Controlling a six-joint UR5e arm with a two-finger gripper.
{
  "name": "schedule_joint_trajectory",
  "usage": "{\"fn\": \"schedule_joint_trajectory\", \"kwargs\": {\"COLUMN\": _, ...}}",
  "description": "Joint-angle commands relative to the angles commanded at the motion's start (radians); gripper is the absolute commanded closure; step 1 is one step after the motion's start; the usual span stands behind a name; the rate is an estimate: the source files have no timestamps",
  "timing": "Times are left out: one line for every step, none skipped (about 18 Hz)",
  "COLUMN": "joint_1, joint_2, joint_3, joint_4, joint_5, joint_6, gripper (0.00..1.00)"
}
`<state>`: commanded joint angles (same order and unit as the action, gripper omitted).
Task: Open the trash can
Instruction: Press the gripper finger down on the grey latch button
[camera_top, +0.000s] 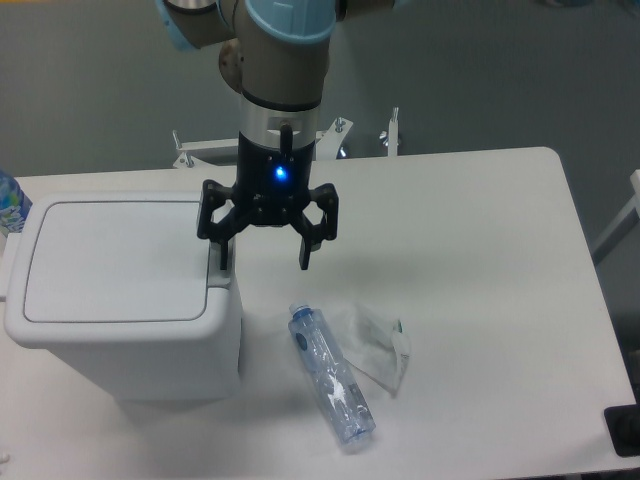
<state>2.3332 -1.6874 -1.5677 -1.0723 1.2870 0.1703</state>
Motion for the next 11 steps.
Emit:
{"fn": "schedule_joint_trajectory", "kwargs": {"joint_1": 0.0, "joint_2": 0.0, "joint_3": 0.0, "joint_4": 0.002, "joint_5": 0.0, "joint_6": 0.0, "gripper": 0.0}}
{"fn": "schedule_joint_trajectory", "kwargs": {"joint_1": 0.0, "joint_2": 0.0, "joint_3": 0.002, "joint_4": 0.002, "joint_5": 0.0, "joint_6": 0.0, "gripper": 0.0}}
{"fn": "schedule_joint_trajectory", "kwargs": {"joint_1": 0.0, "joint_2": -0.002, "joint_3": 0.0, "joint_4": 0.002, "joint_5": 0.0, "joint_6": 0.0, "gripper": 0.0}}
{"fn": "schedule_joint_trajectory", "kwargs": {"joint_1": 0.0, "joint_2": 0.0, "joint_3": 0.0, "joint_4": 0.002, "joint_5": 0.0, "joint_6": 0.0, "gripper": 0.0}}
{"fn": "schedule_joint_trajectory", "kwargs": {"joint_1": 0.0, "joint_2": -0.002, "joint_3": 0.002, "joint_4": 0.002, "joint_5": 0.0, "joint_6": 0.0, "gripper": 0.0}}
{"fn": "schedule_joint_trajectory", "kwargs": {"joint_1": 0.0, "joint_2": -0.002, "joint_3": 0.0, "joint_4": 0.002, "joint_5": 0.0, "joint_6": 0.0, "gripper": 0.0}}
{"fn": "schedule_joint_trajectory", "kwargs": {"joint_1": 0.0, "joint_2": -0.002, "joint_3": 0.0, "joint_4": 0.002, "joint_5": 0.0, "joint_6": 0.0, "gripper": 0.0}}
{"fn": "schedule_joint_trajectory", "kwargs": {"joint_1": 0.0, "joint_2": -0.002, "joint_3": 0.0, "joint_4": 0.002, "joint_5": 0.0, "joint_6": 0.0, "gripper": 0.0}}
{"fn": "schedule_joint_trajectory", "kwargs": {"joint_1": 0.0, "joint_2": -0.002, "joint_3": 0.0, "joint_4": 0.002, "joint_5": 0.0, "joint_6": 0.0, "gripper": 0.0}}
{"fn": "schedule_joint_trajectory", "kwargs": {"joint_1": 0.0, "joint_2": -0.002, "joint_3": -0.002, "joint_4": 0.002, "joint_5": 0.0, "joint_6": 0.0, "gripper": 0.0}}
{"fn": "schedule_joint_trajectory", "kwargs": {"joint_1": 0.0, "joint_2": -0.002, "joint_3": -0.005, "joint_4": 0.002, "joint_5": 0.0, "joint_6": 0.0, "gripper": 0.0}}
